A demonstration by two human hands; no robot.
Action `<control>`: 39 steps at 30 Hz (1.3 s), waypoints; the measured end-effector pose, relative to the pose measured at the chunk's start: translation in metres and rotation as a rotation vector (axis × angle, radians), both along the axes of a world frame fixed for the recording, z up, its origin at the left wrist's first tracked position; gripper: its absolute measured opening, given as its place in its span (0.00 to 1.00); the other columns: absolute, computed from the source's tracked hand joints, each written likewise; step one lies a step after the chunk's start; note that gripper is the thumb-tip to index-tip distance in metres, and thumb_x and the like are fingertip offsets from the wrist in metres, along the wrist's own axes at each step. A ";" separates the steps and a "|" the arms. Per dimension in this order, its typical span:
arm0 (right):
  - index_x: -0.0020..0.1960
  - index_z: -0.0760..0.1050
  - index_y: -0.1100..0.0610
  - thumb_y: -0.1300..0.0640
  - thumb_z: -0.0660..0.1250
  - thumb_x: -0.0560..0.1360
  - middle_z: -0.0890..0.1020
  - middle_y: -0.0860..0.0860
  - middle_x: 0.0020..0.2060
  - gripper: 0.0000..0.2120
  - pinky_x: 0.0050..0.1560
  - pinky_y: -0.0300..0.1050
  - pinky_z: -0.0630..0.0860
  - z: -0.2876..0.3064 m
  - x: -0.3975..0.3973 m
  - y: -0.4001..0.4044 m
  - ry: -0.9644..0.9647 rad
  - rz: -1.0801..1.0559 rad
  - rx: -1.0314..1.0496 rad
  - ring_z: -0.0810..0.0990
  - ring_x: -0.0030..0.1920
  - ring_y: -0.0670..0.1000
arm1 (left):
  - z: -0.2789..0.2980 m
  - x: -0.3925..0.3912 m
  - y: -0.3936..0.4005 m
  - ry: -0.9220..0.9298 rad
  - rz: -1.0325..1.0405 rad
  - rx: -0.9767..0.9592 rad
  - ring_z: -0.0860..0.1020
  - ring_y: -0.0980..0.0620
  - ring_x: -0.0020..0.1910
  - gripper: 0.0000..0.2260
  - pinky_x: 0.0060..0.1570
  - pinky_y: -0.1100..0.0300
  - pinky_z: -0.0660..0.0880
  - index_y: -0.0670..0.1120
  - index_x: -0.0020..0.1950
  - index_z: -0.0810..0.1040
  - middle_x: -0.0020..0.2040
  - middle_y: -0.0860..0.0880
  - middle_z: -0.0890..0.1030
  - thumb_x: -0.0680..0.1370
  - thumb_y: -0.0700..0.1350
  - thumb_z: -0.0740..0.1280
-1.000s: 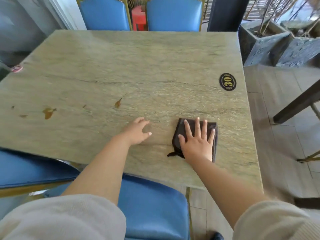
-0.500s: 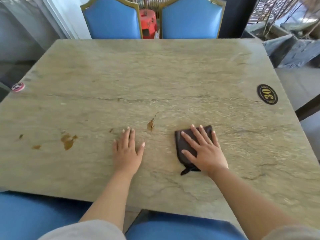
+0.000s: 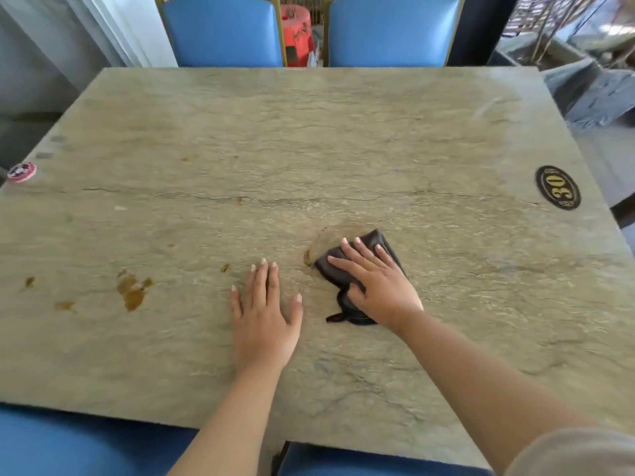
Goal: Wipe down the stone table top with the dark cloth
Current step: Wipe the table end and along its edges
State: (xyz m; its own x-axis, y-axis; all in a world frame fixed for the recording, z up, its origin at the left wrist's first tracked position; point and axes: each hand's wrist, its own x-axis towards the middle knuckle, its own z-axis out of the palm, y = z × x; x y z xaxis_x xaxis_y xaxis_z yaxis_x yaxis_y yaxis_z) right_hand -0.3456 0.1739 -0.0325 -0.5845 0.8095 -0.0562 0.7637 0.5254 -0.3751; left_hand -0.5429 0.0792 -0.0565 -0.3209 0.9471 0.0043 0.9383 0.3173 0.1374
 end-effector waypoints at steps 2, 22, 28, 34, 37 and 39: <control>0.75 0.57 0.41 0.54 0.55 0.78 0.50 0.43 0.78 0.27 0.75 0.43 0.37 0.000 0.026 -0.001 0.024 -0.194 -0.001 0.42 0.77 0.42 | 0.000 0.000 0.000 0.008 -0.007 -0.002 0.46 0.51 0.79 0.32 0.76 0.44 0.46 0.47 0.80 0.51 0.80 0.50 0.48 0.79 0.62 0.44; 0.76 0.38 0.36 0.40 0.39 0.80 0.39 0.44 0.77 0.25 0.69 0.69 0.32 -0.003 -0.073 -0.044 -0.241 -0.857 -0.074 0.32 0.76 0.52 | 0.018 -0.066 0.114 -0.127 -0.418 0.121 0.65 0.42 0.73 0.21 0.73 0.43 0.58 0.42 0.72 0.69 0.75 0.45 0.66 0.80 0.47 0.58; 0.78 0.43 0.42 0.39 0.42 0.79 0.42 0.54 0.78 0.28 0.71 0.65 0.32 -0.005 -0.062 0.076 -0.246 -1.035 -0.072 0.36 0.76 0.61 | 0.002 -0.078 0.156 -0.094 -0.426 0.134 0.59 0.48 0.77 0.27 0.77 0.50 0.49 0.42 0.74 0.66 0.77 0.46 0.63 0.79 0.53 0.48; 0.78 0.44 0.43 0.39 0.43 0.78 0.43 0.54 0.78 0.29 0.71 0.66 0.33 -0.005 -0.075 0.190 -0.234 -1.084 -0.087 0.36 0.76 0.61 | 0.000 -0.076 0.155 -0.083 -0.428 0.105 0.47 0.53 0.79 0.27 0.77 0.53 0.41 0.46 0.78 0.57 0.80 0.50 0.54 0.81 0.54 0.43; 0.78 0.43 0.42 0.41 0.43 0.79 0.43 0.51 0.78 0.28 0.73 0.62 0.34 -0.006 -0.124 0.190 -0.195 -0.775 -0.018 0.36 0.77 0.58 | 0.003 -0.076 0.155 -0.137 -0.425 0.134 0.51 0.52 0.79 0.27 0.77 0.52 0.46 0.44 0.78 0.57 0.79 0.48 0.55 0.81 0.52 0.44; 0.77 0.45 0.40 0.43 0.45 0.79 0.44 0.48 0.78 0.27 0.74 0.59 0.35 -0.005 -0.151 0.170 -0.175 -0.525 0.045 0.37 0.77 0.55 | 0.004 -0.077 0.154 -0.268 -0.383 0.213 0.57 0.51 0.77 0.25 0.76 0.52 0.55 0.42 0.77 0.59 0.78 0.47 0.57 0.80 0.48 0.49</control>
State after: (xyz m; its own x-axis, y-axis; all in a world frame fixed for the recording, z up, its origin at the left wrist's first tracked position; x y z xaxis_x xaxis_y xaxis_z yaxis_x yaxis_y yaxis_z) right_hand -0.4971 0.3442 -0.0376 -0.0874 0.9933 -0.0750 0.9761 0.0703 -0.2055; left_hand -0.6199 0.2329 -0.0524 0.0330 0.9840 0.1753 0.9046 -0.1040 0.4134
